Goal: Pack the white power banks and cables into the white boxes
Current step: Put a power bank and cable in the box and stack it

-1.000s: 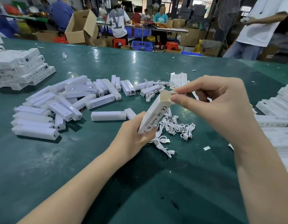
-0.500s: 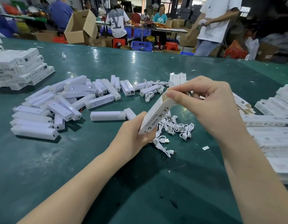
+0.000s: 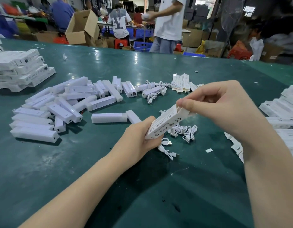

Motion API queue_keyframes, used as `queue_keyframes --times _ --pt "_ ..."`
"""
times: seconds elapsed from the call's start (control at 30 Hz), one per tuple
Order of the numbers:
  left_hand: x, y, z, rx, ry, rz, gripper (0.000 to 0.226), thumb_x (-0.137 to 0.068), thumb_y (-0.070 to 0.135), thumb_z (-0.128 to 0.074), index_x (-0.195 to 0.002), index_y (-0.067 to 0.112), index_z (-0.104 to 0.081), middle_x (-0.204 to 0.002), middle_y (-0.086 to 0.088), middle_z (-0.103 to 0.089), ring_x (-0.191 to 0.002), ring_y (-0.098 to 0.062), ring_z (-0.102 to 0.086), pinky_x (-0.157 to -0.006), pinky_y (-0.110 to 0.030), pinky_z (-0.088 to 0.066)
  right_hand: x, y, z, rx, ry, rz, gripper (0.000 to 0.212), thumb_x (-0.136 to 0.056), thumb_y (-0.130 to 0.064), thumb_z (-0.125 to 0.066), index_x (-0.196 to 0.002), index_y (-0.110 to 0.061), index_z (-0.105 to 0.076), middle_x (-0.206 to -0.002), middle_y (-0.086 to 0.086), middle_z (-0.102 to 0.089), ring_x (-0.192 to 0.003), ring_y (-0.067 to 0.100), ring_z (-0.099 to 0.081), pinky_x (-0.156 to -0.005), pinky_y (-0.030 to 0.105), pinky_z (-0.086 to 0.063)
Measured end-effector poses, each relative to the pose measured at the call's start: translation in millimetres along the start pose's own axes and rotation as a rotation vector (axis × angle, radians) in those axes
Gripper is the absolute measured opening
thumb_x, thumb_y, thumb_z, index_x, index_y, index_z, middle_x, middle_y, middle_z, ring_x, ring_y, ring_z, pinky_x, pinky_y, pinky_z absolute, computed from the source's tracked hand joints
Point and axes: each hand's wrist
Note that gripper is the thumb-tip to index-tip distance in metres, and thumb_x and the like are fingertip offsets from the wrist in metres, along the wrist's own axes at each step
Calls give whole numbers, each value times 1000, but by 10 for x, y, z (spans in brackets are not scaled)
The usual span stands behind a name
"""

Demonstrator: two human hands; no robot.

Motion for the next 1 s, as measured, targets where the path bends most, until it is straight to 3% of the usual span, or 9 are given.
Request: queue_keyframes --times 0.2,0.3,0.37,0.43,0.57,0.7,0.87,0.93,1.0 --pt "-9 -8 -9 43 30 31 25 -80 43 -56 -83 22 -44 -66 15 -46 -60 -6 -35 -55 -17 -35 -17 56 -125 27 163 27 18 -78 -33 -81 -68 -20 -74 -55 -8 -67 -44 4 -53 -44 13 -39" --pt "-13 -9 9 57 52 56 18 -84 33 -63 -83 24 -48 -68 21 -53 -60 -3 -41 -56 -13 -36 -7 45 -182 67 198 157 34 -95 -40 -61 -69 -20 -74 -52 -10 -62 -41 7 -51 -47 10 -34" --pt "-16 -17 21 79 74 73 16 -87 24 -66 -86 21 -51 -71 21 -55 -63 -5 -44 -59 -15 -39 5 35 -209 106 169 212 38 -99 -38 -55 -76 -19 -77 -57 -5 -62 -51 6 -53 -53 9 -32" --pt "-11 -12 30 98 75 85 13 -88 20 -66 -91 18 -53 -77 12 -57 -69 -13 -48 -64 -23 -44 7 41 -258 183 129 249 34 -98 -36 -55 -75 -21 -76 -71 -2 -63 -60 7 -52 -57 12 -32" --pt "-1 1 31 114 64 71 15 -88 20 -65 -96 14 -54 -83 2 -59 -80 -24 -53 -71 -33 -47 3 61 -315 208 83 252 27 -95 -33 -59 -72 -27 -71 -82 4 -61 -59 3 -50 -56 9 -32" --pt "-12 1 45 109 79 65 12 -89 22 -65 -88 22 -53 -72 13 -55 -67 -15 -49 -62 -27 -44 -5 77 -310 202 107 263 16 -93 -25 -60 -87 -20 -74 -84 -3 -67 -73 10 -58 -63 11 -39" --pt "-18 0 44 135 76 79 13 -87 27 -64 -94 20 -55 -79 5 -59 -74 -22 -53 -66 -31 -47 -42 130 -415 294 115 263 15 -95 -15 -62 -91 -10 -75 -95 2 -54 -76 13 -52 -63 19 -42" --pt "-19 5 54 144 78 88 10 -85 32 -62 -90 32 -53 -76 13 -60 -67 -12 -53 -61 -24 -45 -47 130 -444 230 168 245 11 -94 -17 -65 -98 -10 -72 -102 1 -55 -78 8 -54 -64 18 -45" --pt "-23 7 56 153 75 106 10 -83 35 -60 -86 33 -50 -72 10 -58 -65 -16 -51 -58 -27 -45 -38 133 -455 123 194 181 11 -93 -22 -68 -102 -16 -68 -102 -4 -61 -80 8 -62 -66 27 -53"
Point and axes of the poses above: each hand's wrist, its own x-axis away from the middle knuckle, its own z-axis out of the back of the hand, y = z × x
